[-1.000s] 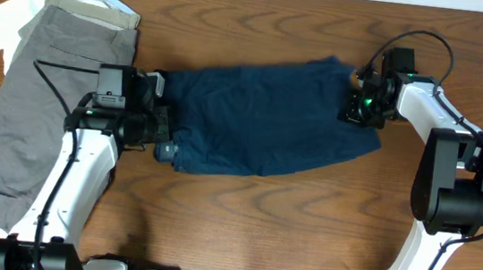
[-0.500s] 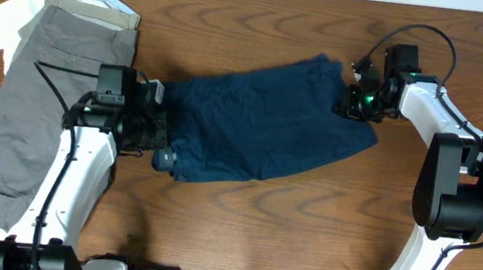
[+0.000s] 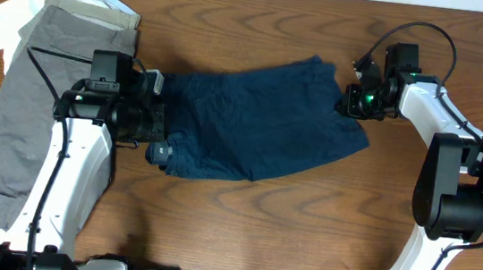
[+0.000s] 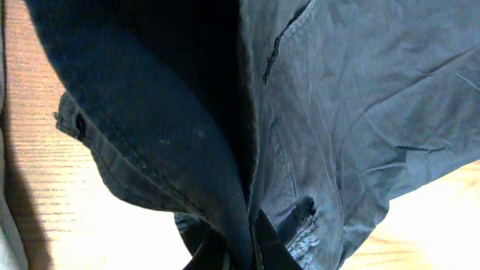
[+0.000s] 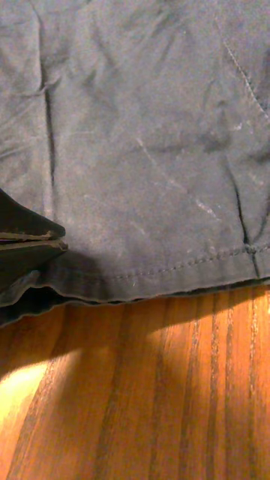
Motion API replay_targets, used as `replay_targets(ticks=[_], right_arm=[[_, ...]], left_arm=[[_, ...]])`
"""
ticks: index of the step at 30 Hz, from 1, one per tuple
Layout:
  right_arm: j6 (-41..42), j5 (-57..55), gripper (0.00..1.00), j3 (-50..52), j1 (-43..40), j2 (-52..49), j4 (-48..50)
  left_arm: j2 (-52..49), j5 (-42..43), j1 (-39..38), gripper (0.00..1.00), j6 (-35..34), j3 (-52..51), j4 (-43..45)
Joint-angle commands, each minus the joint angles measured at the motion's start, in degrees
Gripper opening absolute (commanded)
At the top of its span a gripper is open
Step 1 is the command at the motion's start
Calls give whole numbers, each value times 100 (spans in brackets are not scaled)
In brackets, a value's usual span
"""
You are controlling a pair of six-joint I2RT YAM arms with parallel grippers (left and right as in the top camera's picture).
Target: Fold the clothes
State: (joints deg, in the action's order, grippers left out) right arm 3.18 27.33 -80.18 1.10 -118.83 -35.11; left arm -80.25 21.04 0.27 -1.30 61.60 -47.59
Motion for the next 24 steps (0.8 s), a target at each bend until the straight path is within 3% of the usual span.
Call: replay_targets(ticks=[1,24], right_arm=[[-116,-48,1,35,85,151,17],[33,-321,1,37,417,-356,138]], left_arm=[[31,-7,31,6,131,179,-20],[28,400,-9,6,105,625,-245]])
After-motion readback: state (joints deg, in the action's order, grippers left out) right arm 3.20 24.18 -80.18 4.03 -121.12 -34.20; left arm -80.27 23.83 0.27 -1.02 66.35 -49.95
